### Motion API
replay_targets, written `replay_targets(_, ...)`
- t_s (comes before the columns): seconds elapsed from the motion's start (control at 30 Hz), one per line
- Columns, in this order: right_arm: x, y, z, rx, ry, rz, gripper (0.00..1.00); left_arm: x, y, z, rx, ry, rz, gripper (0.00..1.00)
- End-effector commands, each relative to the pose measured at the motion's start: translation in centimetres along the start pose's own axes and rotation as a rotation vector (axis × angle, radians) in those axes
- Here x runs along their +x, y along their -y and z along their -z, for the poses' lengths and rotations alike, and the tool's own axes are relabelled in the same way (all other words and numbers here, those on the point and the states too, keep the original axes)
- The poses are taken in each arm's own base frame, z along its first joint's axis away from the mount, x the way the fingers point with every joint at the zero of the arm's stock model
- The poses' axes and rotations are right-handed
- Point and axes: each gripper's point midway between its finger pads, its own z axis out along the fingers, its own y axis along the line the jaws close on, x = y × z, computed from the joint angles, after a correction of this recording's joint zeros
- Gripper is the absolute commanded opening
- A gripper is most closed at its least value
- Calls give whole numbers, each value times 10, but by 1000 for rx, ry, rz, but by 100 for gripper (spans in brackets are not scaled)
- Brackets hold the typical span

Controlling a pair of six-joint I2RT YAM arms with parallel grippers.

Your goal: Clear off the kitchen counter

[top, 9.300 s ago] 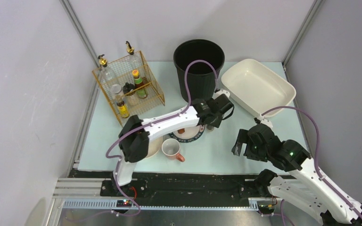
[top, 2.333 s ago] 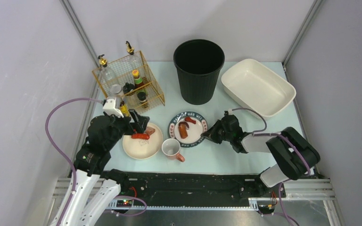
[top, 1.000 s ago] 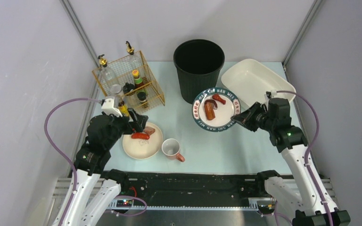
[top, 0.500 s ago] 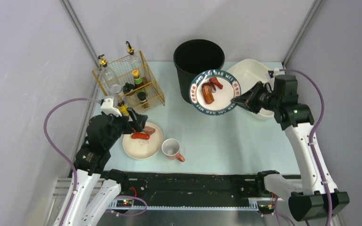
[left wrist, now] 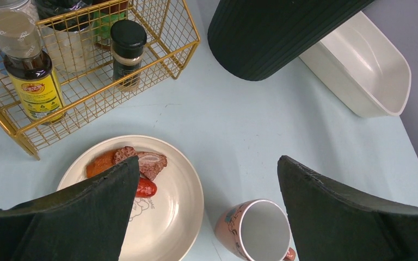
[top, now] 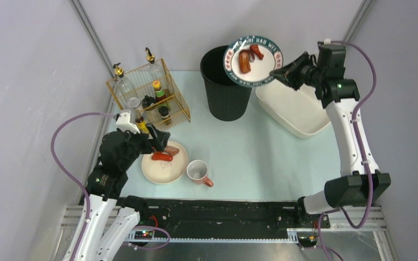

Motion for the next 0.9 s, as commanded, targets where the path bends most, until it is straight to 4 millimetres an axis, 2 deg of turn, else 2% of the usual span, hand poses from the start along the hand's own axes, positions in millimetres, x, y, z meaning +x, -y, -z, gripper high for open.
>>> replay_targets(0.0, -50, -56, -4, -98, 159, 84, 0, -5, 1, -5, 19, 14, 20, 100)
replay_targets(0.03, -58, -69, -1, -111, 188, 119, 0, -5, 1, -5, 19, 13, 22, 100)
replay_targets(0.07, -62, -57, -19, -58, 184, 112, 0, -5, 1, -5, 18, 12, 25, 100)
replay_targets(0.1, -69, -70, -15, -75, 206, 144, 0, -5, 0, -5, 17, 12, 26, 100)
replay_targets(0.13, -71, -62, -31, -42, 194, 140, 0, -5, -1, -5, 14, 14, 27, 100)
replay_targets(0.17, -77, -72, -29, -58, 215, 159, 0, -5, -1, -5, 15, 12, 28, 100)
replay_targets(0.2, -80, -66, -42, -35, 214, 160, 0, -5, -1, -5, 13, 14, 29, 100)
replay_targets(0.23, -85, -74, -41, -46, 236, 184, 0, -4, -2, -6, 12, 13, 30, 100)
replay_targets(0.27, -87, -67, -54, -13, 240, 190, 0, -4, -2, -6, 10, 14, 31, 100)
replay_targets(0.3, -92, -75, -52, -21, 261, 220, 0, -4, -2, -6, 11, 14, 30, 100)
replay_targets(0.33, -91, -69, -65, 1, 257, 228, 0, -4, -3, -6, 9, 14, 31, 100)
replay_targets(0.4, -95, -73, -73, 7, 276, 265, 0, -5, -3, -6, 10, 13, 33, 100)
replay_targets(0.43, -93, -69, -83, 23, 270, 288, 0, -5, -3, -6, 10, 13, 34, 100)
replay_targets(0.63, -94, -64, -101, 75, 316, 402, 0, -5, -3, -7, 11, 12, 37, 100)
replay_targets(0.87, -84, -61, -108, 148, 358, 597, 0, -4, -3, -6, 15, 11, 41, 100)
